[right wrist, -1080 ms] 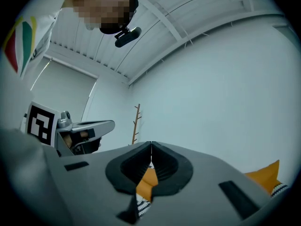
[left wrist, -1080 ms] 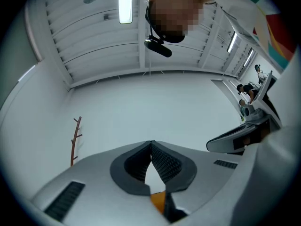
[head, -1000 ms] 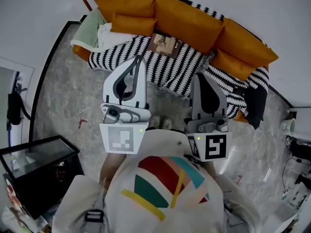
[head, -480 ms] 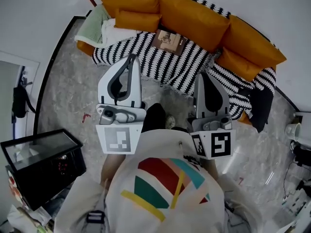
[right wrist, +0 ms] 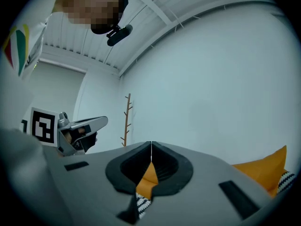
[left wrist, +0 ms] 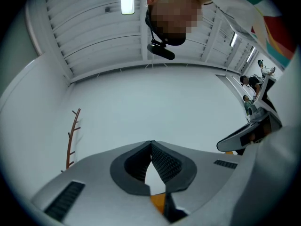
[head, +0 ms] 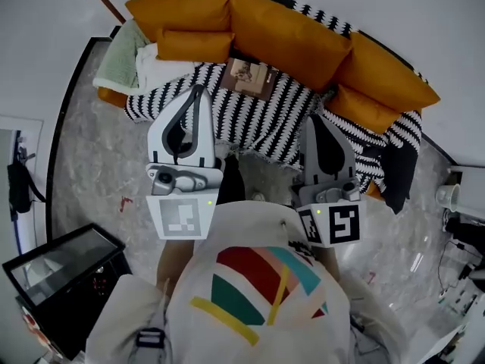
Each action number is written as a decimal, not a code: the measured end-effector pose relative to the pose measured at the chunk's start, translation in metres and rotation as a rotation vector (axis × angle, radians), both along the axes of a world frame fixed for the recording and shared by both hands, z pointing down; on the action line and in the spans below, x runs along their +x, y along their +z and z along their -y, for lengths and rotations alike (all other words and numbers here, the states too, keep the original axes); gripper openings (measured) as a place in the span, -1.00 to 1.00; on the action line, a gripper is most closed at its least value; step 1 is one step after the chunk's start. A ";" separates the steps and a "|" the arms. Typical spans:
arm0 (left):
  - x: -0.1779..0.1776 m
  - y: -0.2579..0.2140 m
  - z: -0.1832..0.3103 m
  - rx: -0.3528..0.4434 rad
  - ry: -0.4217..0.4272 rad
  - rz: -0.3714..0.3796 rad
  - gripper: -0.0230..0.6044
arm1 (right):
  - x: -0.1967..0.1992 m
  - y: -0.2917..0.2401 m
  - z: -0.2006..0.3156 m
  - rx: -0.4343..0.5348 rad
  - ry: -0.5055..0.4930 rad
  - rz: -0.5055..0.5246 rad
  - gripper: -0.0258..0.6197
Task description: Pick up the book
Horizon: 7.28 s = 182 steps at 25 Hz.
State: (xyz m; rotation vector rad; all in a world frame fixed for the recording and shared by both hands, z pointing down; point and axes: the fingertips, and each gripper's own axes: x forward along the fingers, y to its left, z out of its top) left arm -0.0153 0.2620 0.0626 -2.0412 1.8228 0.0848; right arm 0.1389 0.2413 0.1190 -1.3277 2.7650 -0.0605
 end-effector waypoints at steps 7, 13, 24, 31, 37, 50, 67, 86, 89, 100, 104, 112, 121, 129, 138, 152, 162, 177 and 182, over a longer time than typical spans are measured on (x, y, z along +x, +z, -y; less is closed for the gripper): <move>-0.054 0.020 0.098 -0.040 0.058 0.005 -0.90 | -0.054 -0.011 0.092 0.008 0.059 -0.017 -0.88; -0.076 0.051 0.158 -0.073 0.126 0.012 -0.90 | -0.079 -0.007 0.149 -0.020 0.113 -0.026 -0.88; -0.045 0.041 0.244 -0.120 0.161 0.025 -0.90 | -0.054 0.018 0.210 -0.083 0.113 -0.002 -0.88; -0.023 0.035 0.278 -0.091 0.183 0.053 -0.90 | -0.035 0.014 0.248 -0.065 0.098 -0.005 -0.88; -0.026 0.043 0.297 -0.097 0.218 0.028 -0.90 | -0.034 0.032 0.256 -0.126 0.129 0.004 -0.88; -0.057 0.096 0.365 -0.184 0.272 -0.039 -0.90 | -0.061 0.079 0.290 -0.280 0.109 0.051 -0.88; -0.048 0.388 0.422 -0.387 0.336 0.007 -0.90 | -0.061 0.359 0.355 -0.582 0.000 0.274 -0.30; -0.029 0.620 0.366 -0.691 0.350 -0.076 -0.90 | -0.055 0.653 0.264 -1.242 -0.081 0.141 -0.10; -0.026 0.635 0.361 -0.736 0.362 -0.055 -0.90 | -0.065 0.660 0.258 -1.290 -0.126 0.139 -0.10; -0.037 0.638 0.365 -0.751 0.353 -0.031 -0.90 | -0.070 0.639 0.267 -1.387 -0.283 0.431 -0.11; -0.051 0.627 0.365 -0.734 0.320 -0.084 -0.90 | -0.089 0.611 0.252 -1.382 -0.468 0.493 -0.11; -0.022 0.591 0.370 -0.666 0.361 -0.068 -0.90 | -0.130 0.579 0.264 -1.260 -0.540 0.553 -0.11; -0.027 0.577 0.377 -0.637 0.337 -0.086 -0.90 | -0.154 0.576 0.282 -1.235 -0.466 0.442 -0.28; -0.025 0.527 0.381 -0.599 0.336 -0.075 -0.90 | -0.144 0.548 0.275 -1.256 -0.325 0.335 -0.44; -0.053 0.387 0.389 -0.491 0.271 -0.160 -0.90 | -0.143 0.397 0.293 -1.021 -0.338 0.268 -0.44; -0.064 0.059 0.355 -0.043 0.233 -0.011 -0.90 | -0.082 0.093 0.287 -0.499 -0.210 0.267 -0.44; -0.068 -0.015 0.336 0.032 0.150 -0.027 -0.90 | -0.061 -0.050 0.289 -0.106 -0.214 0.300 -0.44; -0.023 -0.028 0.335 0.035 0.238 -0.028 -0.90 | -0.037 -0.046 0.286 -0.076 -0.099 0.317 -0.44; -0.012 -0.031 0.331 0.057 0.259 -0.026 -0.90 | -0.030 -0.037 0.292 -0.102 -0.018 0.302 -0.44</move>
